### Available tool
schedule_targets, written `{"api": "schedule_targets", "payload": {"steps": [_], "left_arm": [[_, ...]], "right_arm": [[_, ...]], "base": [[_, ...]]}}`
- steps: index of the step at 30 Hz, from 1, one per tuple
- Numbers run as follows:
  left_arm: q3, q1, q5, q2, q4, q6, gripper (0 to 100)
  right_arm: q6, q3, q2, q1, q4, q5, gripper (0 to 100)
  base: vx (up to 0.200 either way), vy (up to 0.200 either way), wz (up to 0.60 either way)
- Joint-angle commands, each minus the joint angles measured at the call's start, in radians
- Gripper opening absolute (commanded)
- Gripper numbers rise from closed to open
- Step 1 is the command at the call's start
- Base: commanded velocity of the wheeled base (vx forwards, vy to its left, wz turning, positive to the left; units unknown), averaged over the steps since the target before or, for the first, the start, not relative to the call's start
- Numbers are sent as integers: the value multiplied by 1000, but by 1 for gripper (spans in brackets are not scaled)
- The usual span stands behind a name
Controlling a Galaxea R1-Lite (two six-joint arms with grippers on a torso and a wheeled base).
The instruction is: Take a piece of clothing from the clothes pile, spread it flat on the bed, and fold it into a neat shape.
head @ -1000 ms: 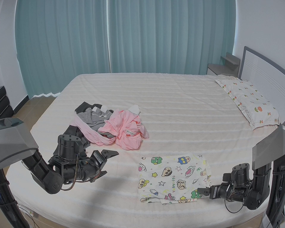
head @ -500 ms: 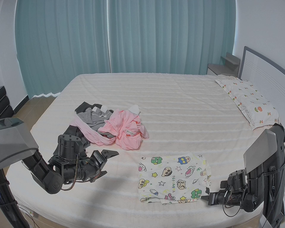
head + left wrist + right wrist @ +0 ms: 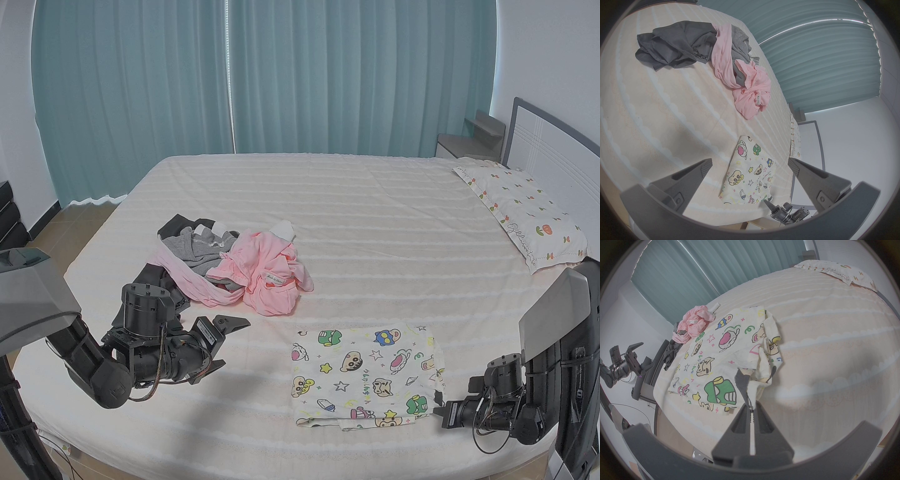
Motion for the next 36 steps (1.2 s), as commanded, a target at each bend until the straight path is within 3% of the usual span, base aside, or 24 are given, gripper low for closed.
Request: {"api": "schedule_targets", "payload": {"steps": [1, 4, 18, 19, 24, 28, 32, 36], "left_arm": [[0, 0, 0, 2, 0, 0, 100], [-2, 0, 0, 5, 0, 0, 100], [-5, 0, 0, 14, 0, 0, 100], [-5, 0, 0, 14, 0, 0, 100], [-4, 0, 0, 14, 0, -2, 100], [-4, 0, 0, 16, 0, -2, 100], [-8, 0, 0, 25, 0, -2, 100], [-5, 0, -6, 29, 0, -2, 100]], "right_arm": [[1, 18, -12, -5, -10, -2, 0], [-9, 18, -46, 1, 105, -3, 0], [-9, 18, -55, 3, 128, -8, 0], [-9, 18, -57, 3, 130, -8, 100], [4, 18, -114, -13, 142, -5, 100], [87, 18, -241, -17, 220, -3, 100], [104, 18, -336, -68, 188, 4, 100], [104, -169, -272, -72, 171, -14, 100]], "base": [[0, 0, 0], [0, 0, 0], [0, 0, 0], [0, 0, 0], [0, 0, 0], [0, 0, 0], [0, 0, 0], [0, 0, 0]]}}
